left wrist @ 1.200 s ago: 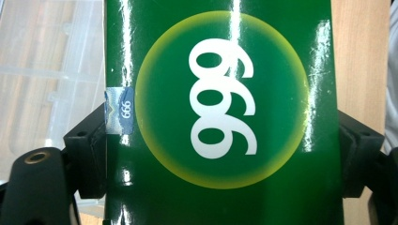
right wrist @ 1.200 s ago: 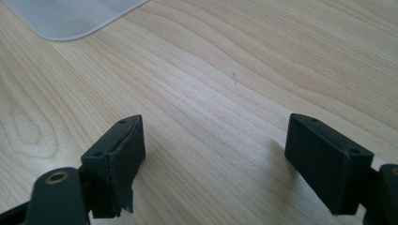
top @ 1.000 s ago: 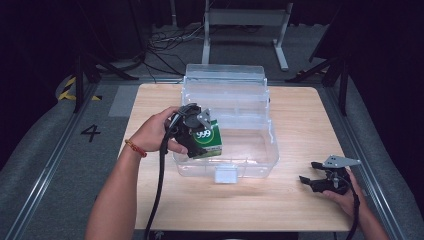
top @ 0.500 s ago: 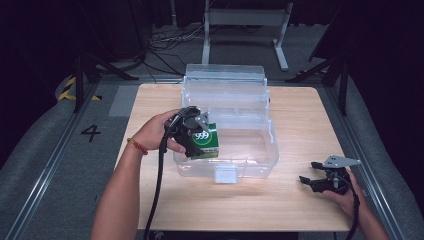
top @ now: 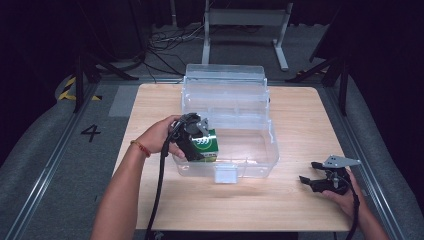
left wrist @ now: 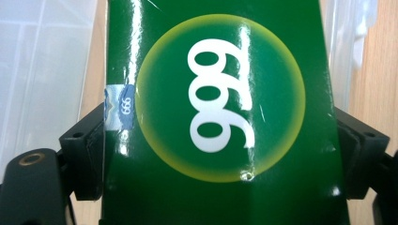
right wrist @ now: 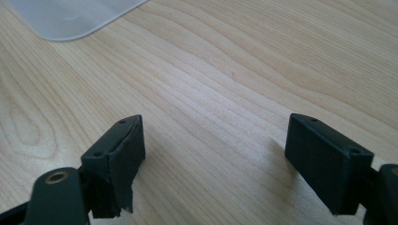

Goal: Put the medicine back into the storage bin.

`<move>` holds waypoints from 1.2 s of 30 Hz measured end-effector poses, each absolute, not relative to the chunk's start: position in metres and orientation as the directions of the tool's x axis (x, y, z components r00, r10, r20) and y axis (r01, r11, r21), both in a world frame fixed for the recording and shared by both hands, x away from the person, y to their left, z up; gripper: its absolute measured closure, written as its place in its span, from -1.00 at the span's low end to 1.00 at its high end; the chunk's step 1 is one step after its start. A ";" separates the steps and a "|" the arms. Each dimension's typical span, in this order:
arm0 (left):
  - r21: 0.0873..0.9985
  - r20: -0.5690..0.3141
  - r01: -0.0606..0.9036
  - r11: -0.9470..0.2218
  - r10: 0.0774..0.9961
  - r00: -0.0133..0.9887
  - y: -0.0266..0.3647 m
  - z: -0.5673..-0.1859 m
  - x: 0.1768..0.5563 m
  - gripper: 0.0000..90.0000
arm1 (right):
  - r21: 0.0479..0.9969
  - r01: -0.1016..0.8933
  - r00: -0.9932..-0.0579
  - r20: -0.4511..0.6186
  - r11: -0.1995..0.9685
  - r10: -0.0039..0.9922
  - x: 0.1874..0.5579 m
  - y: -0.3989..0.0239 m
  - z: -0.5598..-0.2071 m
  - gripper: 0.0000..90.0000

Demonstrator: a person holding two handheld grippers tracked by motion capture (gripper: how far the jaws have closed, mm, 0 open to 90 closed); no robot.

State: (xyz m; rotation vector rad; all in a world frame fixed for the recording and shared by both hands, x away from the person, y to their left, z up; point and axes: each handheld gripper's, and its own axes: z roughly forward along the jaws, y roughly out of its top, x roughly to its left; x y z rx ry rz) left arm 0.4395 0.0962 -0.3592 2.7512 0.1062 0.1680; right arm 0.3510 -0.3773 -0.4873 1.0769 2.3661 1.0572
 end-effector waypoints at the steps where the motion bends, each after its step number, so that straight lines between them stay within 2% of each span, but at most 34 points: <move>1: 0.381 0.079 0.077 -0.921 0.115 0.990 0.097 -0.360 0.439 -0.68 | 0.744 0.506 -0.657 0.004 0.437 0.754 0.351 -0.377 -0.487 -0.54; 6: 0.344 0.054 0.112 -0.932 0.139 0.989 0.098 -0.364 0.442 -0.68 | 0.744 0.506 -0.656 0.004 0.437 0.755 0.351 -0.377 -0.487 -0.54; 10: 0.353 0.044 0.140 -0.925 0.166 0.985 0.103 -0.368 0.444 -0.67 | 0.744 0.506 -0.656 0.003 0.437 0.755 0.351 -0.377 -0.487 -0.54; 14: 0.328 0.022 0.140 -0.934 0.156 0.988 0.104 -0.371 0.444 -0.66 | 0.744 0.506 -0.656 0.004 0.437 0.755 0.351 -0.377 -0.487 -0.54; 18: 0.274 0.036 0.142 -0.951 0.157 0.987 0.100 -0.373 0.444 -0.66 | 0.744 0.506 -0.656 0.003 0.437 0.755 0.351 -0.377 -0.487 -0.54; 22: 0.262 0.046 0.145 -0.954 0.162 0.986 0.098 -0.373 0.443 -0.67 | 0.744 0.506 -0.656 0.003 0.437 0.755 0.351 -0.377 -0.487 -0.54; 30: 0.130 0.118 0.101 -0.986 0.116 0.986 0.085 -0.370 0.438 -0.67 | 0.744 0.506 -0.656 0.004 0.436 0.755 0.351 -0.377 -0.487 -0.54; 35: 0.118 0.112 0.098 -0.988 0.112 0.987 0.082 -0.367 0.441 -0.69 | 0.743 0.508 -0.655 0.004 0.436 0.756 0.351 -0.377 -0.487 -0.54; 36: 0.085 0.115 0.092 -0.992 0.102 0.988 0.082 -0.368 0.440 -0.69 | 0.743 0.508 -0.655 0.004 0.436 0.756 0.351 -0.377 -0.487 -0.54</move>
